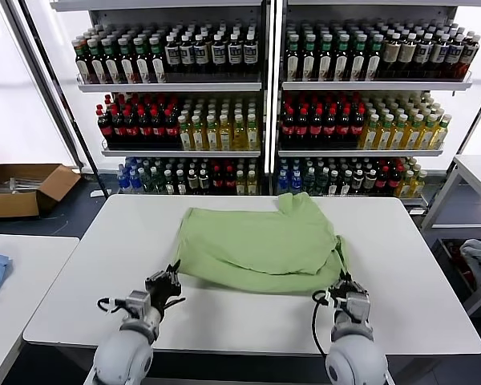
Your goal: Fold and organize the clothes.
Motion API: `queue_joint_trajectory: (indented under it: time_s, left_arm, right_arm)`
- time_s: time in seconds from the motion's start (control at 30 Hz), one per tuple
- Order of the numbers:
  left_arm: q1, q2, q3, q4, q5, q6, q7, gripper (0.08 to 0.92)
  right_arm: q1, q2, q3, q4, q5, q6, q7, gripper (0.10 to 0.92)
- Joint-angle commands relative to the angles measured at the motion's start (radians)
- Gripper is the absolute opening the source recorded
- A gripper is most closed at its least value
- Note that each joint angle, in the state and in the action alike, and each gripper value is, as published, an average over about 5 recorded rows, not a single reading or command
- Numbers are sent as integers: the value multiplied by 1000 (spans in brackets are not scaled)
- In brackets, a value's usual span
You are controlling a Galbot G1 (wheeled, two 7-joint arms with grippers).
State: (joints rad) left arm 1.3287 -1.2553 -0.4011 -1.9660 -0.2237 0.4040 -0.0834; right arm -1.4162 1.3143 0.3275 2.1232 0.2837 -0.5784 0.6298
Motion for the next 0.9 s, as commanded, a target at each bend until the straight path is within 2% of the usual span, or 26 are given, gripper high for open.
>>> queue_joint_trajectory:
  time_s: [0.03,0.13,0.23,0.4,0.5,0.7,0.9]
  left_arm:
    - [377,24,-51,-235,49,-24,-13,86]
    - [415,12,-47,-232,77,-33,-11,86]
    - [434,-8,-34,-218,101,-39,-11,86]
    - [466,-29,-21,-242,109,-40,-8,94]
    - [450,-33,-32,-278,87,-43,-14,150]
    - [308,-40,-66,-331,46,-62,-32,322]
    - [77,9,-107,-238,-39,-69,-20,496]
  right_arm:
    - [-258,-24,4,121,-40,1,57,112]
    - [-291,-37,3,119,-47,2,54,121]
    - [-303,-41,-2,107,-50,5,53,176]
    - [-305,-40,-3,129,-51,5,51,322]
    - [-282,-34,4,163,-42,11,49,409]
    - [-134,-4,71,198,-9,39,26,582]
    - [115,-41,181,115,97,91,-54,761]
